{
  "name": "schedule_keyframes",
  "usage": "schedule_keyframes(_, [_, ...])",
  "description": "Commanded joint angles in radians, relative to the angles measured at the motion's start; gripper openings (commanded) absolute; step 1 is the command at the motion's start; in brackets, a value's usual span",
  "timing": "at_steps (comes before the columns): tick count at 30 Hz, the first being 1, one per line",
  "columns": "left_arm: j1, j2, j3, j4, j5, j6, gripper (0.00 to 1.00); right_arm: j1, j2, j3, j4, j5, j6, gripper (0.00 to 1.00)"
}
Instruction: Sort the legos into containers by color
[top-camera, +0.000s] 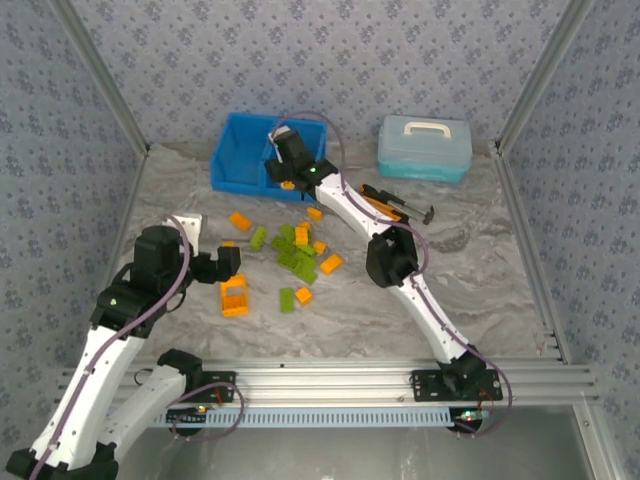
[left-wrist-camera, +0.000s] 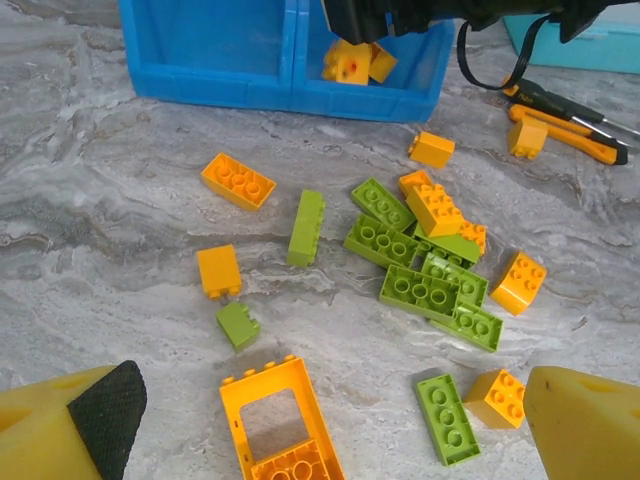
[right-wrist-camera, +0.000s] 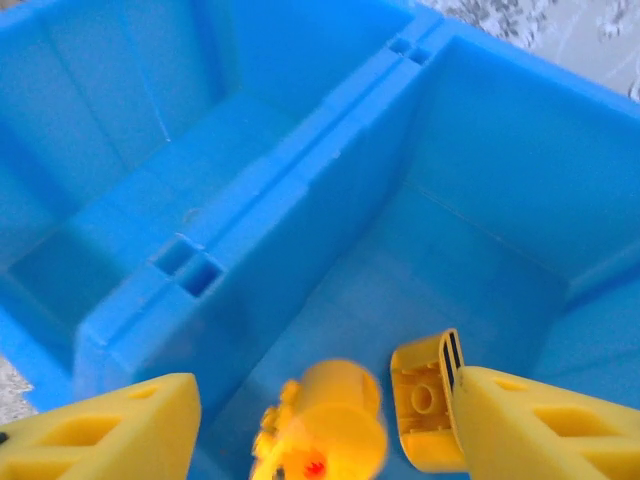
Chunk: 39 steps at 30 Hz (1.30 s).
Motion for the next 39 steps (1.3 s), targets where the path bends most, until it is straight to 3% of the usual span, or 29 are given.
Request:
schedule_keyframes(1, [0.009, 0.008, 0.004, 0.008, 0.014, 0.025, 0.99, -0.003, -0.094, 0.044, -0.006, 0.017, -0.015, 0.73])
schedule_keyframes(6, [0.005, 0.078, 0.016, 0.032, 0.036, -0.013, 0.94, -0.002, -0.242, 0.032, -0.147, -0.024, 0.004, 0.74])
schedule_keyframes(9, [-0.040, 0.196, 0.064, 0.058, 0.025, -0.060, 0.91, 0.000, -0.401, -0.098, -0.237, -0.108, 0.021, 0.77])
schedule_keyframes(12, [-0.093, 0.346, 0.120, 0.074, -0.073, -0.059, 0.87, 0.007, -0.641, -0.436, -0.177, -0.185, 0.026, 0.80])
schedule_keyframes(17, [-0.096, 0.603, 0.227, 0.068, -0.154, -0.013, 0.80, 0.041, -1.062, -0.992, -0.029, -0.225, 0.062, 0.85])
schedule_keyframes(23, [-0.048, 0.869, 0.336, 0.074, -0.109, 0.005, 0.70, 0.082, -1.420, -1.412, 0.027, -0.191, 0.187, 0.90])
schedule_keyframes(27, [0.006, 1.007, 0.370, 0.137, 0.012, 0.008, 0.66, 0.087, -1.553, -1.584, 0.024, -0.180, 0.242, 0.91])
schedule_keyframes(35, [0.031, 1.160, 0.399, 0.179, 0.059, 0.016, 0.54, 0.086, -1.648, -1.700, -0.001, -0.130, 0.284, 0.93])
schedule_keyframes(39, [0.033, 1.212, 0.387, 0.198, 0.058, 0.005, 0.40, 0.082, -1.638, -1.704, 0.006, -0.113, 0.291, 0.93])
